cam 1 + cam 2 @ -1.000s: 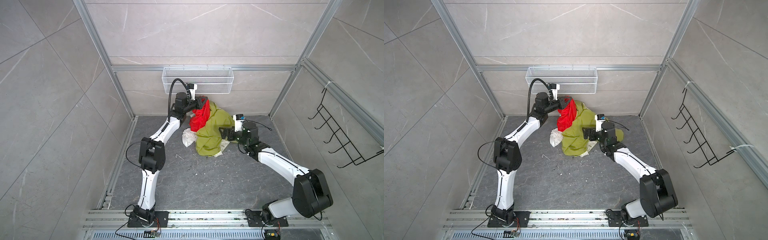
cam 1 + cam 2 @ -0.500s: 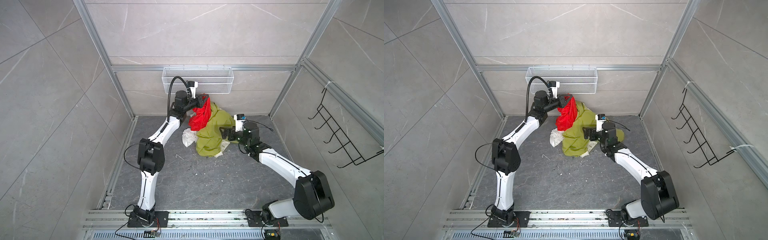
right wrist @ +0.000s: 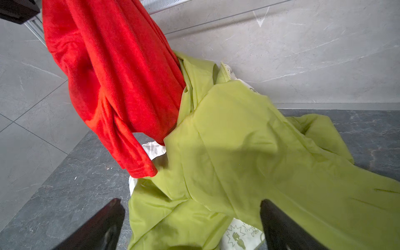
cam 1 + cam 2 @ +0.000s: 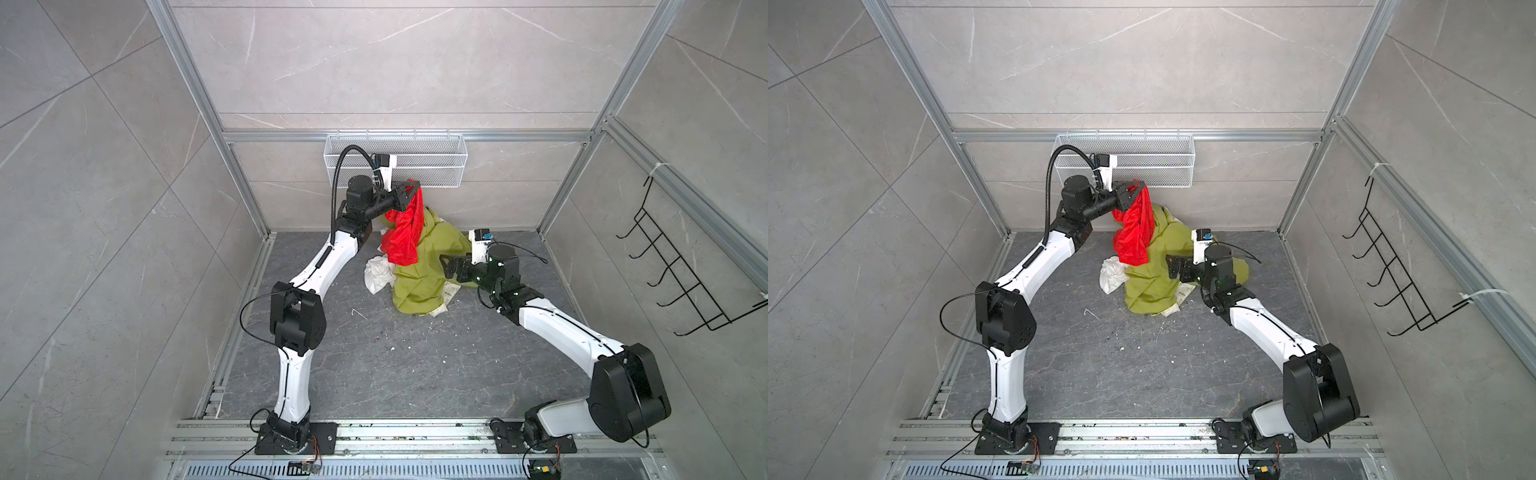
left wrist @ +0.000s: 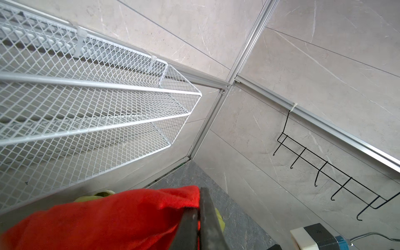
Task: Pick out a specific cloth from the pile
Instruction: 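Lift the red cloth upward out of the pile with the left gripper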
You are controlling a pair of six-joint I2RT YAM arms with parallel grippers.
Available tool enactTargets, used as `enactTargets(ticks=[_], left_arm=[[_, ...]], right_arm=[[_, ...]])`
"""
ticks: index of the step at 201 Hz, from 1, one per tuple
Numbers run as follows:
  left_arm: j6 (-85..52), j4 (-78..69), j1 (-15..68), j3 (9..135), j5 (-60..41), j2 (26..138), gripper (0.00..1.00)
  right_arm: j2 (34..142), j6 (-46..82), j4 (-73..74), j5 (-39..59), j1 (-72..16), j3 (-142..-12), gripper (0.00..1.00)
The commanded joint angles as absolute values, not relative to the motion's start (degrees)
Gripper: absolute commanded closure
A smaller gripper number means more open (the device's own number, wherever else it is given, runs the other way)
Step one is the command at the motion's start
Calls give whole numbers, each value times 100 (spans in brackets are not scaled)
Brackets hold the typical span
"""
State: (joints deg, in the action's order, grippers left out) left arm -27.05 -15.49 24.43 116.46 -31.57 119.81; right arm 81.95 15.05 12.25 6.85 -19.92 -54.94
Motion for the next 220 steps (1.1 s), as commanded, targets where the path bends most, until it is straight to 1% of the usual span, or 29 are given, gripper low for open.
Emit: enactTargets(ticks=[1, 220], left_arm=[[-2523, -2171, 2470, 11755, -3144, 11448, 100], [-2211, -2180, 2518, 11787, -3111, 10965, 100]], right_arm=[[8066, 1529, 1274, 622, -2031, -5473, 0], [7924, 1521, 1064, 628, -2064, -5577, 0]])
